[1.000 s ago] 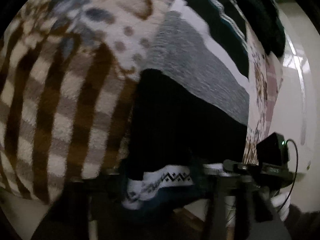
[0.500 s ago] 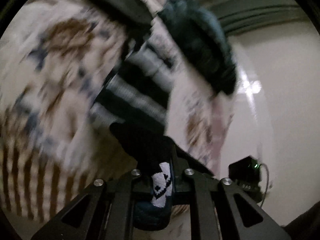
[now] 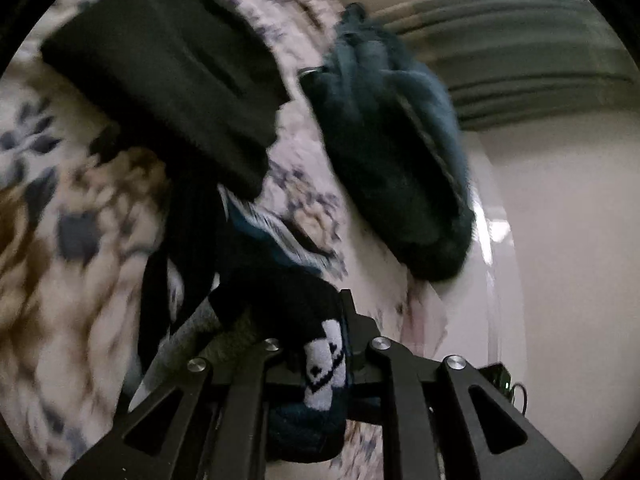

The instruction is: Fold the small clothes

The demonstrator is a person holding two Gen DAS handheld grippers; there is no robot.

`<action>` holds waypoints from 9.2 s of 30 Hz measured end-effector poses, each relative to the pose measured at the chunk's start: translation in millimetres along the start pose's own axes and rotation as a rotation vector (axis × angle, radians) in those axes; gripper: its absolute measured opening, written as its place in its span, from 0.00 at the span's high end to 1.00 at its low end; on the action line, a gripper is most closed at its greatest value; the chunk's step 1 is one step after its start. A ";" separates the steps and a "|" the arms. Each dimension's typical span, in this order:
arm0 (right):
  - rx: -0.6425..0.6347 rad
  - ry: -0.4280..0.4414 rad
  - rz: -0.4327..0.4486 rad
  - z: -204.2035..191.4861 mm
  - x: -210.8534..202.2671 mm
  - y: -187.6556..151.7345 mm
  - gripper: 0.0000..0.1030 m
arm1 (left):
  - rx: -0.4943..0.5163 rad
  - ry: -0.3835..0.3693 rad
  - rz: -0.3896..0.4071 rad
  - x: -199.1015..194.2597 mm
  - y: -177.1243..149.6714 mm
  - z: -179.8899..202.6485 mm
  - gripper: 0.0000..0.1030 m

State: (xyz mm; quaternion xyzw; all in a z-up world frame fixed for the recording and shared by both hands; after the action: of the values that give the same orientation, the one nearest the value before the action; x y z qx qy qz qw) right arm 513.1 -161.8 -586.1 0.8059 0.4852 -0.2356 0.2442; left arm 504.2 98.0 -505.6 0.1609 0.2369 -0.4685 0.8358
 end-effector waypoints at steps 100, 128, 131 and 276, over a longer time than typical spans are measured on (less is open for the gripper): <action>-0.273 -0.426 -0.395 64.0 146.7 29.9 0.86 | -0.068 0.944 0.111 -66.9 -118.6 -201.9 0.00; -0.437 -0.349 -0.326 35.5 172.5 103.2 0.89 | -0.245 0.426 0.183 -36.1 -8.7 -159.3 0.79; -0.492 -0.363 -0.242 22.1 164.3 113.6 0.90 | -0.210 0.451 0.213 -42.0 6.6 -154.4 0.80; -0.006 0.001 -0.409 103.1 72.9 -59.2 0.79 | 0.039 0.072 -0.055 -23.8 -36.1 -112.7 0.74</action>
State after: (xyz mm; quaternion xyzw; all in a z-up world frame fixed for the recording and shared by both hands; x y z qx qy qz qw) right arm 475.7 -153.0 -720.2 0.6901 0.6394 -0.2785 0.1934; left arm 434.9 151.8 -588.6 0.1872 0.2619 -0.4899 0.8102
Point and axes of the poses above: each gripper's, at about its wrist camera, not at the fingertips, and x roughly the way its jaws point, z to its right, y to its top, the point moved 4 cm from there along x, roughly the way its jaws point, and after that the axes turned 4 degrees about -x, right-handed, at the moved point
